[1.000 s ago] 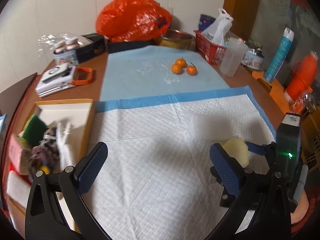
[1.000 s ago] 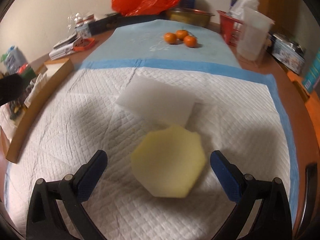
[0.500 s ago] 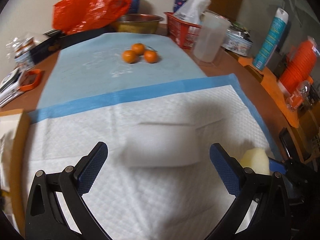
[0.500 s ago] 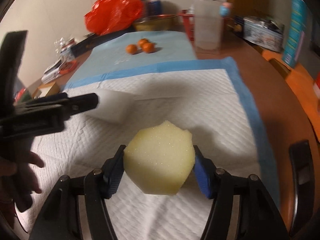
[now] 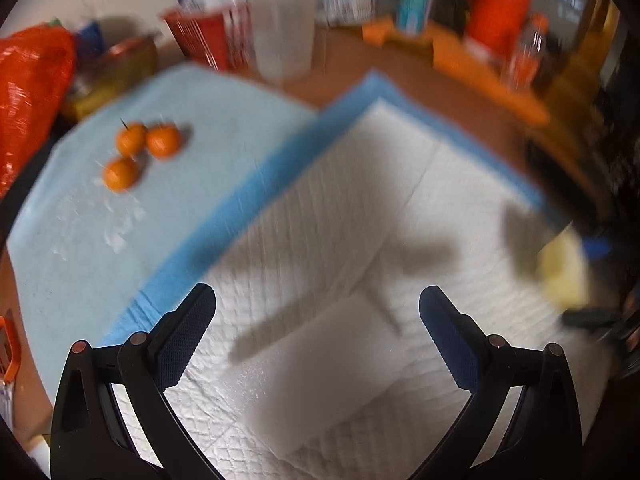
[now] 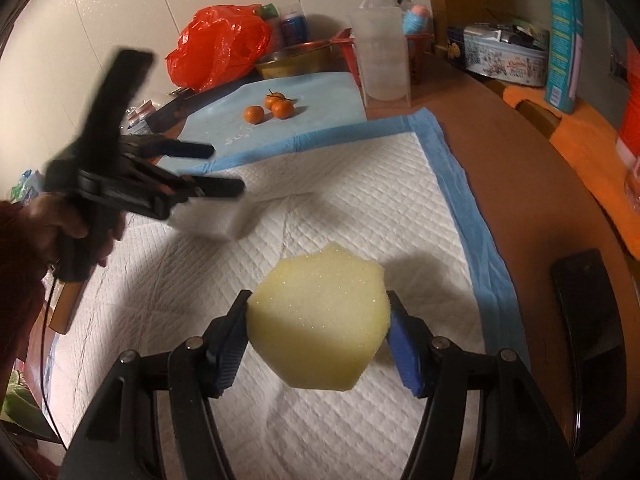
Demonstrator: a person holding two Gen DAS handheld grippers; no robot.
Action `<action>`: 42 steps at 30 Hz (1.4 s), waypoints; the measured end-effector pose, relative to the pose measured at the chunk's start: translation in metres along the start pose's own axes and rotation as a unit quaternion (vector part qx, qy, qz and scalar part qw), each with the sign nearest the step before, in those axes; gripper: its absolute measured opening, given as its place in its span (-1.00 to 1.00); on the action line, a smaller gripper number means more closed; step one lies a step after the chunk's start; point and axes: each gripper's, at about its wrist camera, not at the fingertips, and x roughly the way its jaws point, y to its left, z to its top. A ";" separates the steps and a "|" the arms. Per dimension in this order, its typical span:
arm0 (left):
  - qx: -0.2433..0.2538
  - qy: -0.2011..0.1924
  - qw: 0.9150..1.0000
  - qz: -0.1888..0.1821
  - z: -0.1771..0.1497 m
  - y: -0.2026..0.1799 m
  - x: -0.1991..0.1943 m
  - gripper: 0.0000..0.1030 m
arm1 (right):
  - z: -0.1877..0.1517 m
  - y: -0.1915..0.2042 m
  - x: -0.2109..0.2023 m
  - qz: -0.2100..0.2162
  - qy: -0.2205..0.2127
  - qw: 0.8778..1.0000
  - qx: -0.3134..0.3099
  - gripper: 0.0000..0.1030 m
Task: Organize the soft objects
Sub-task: 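Grasp the white foam block with the left gripper while the right grasps the pale yellow hexagonal sponge, then carry the white foam block and yellow hexagonal sponge over the tray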
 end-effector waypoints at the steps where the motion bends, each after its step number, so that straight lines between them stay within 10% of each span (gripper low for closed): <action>1: 0.001 0.012 1.000 -0.011 -0.003 -0.001 0.002 0.99 | -0.001 -0.002 -0.003 -0.003 -0.001 1.000 0.001 0.24; 4: 0.020 0.028 0.998 -0.058 -0.022 -0.012 -0.005 0.99 | -0.004 -0.007 -0.012 -0.004 -0.009 1.000 0.007 0.24; 8: 0.084 0.039 0.996 0.014 -0.037 -0.034 -0.004 0.99 | -0.003 -0.007 -0.014 -0.001 -0.014 1.000 0.016 0.24; 11: 0.046 0.041 0.998 0.022 -0.032 -0.027 -0.003 0.96 | -0.001 -0.003 -0.011 0.012 -0.009 1.000 0.019 0.24; 17: 0.006 0.022 0.999 0.023 -0.038 -0.022 -0.016 0.05 | 0.000 0.010 -0.017 0.026 -0.017 1.000 0.008 0.24; 23: -0.067 -0.071 0.994 0.051 -0.059 -0.034 -0.063 0.05 | 0.011 0.024 -0.047 0.016 -0.082 0.997 -0.001 0.24; 33: -0.173 -0.274 0.931 0.168 -0.109 -0.067 -0.232 0.05 | 0.040 0.078 -0.121 0.056 -0.221 0.974 -0.019 0.24; 42: -0.235 -0.340 0.873 0.258 -0.186 -0.050 -0.334 0.05 | 0.060 0.138 -0.157 0.116 -0.285 0.950 -0.052 0.24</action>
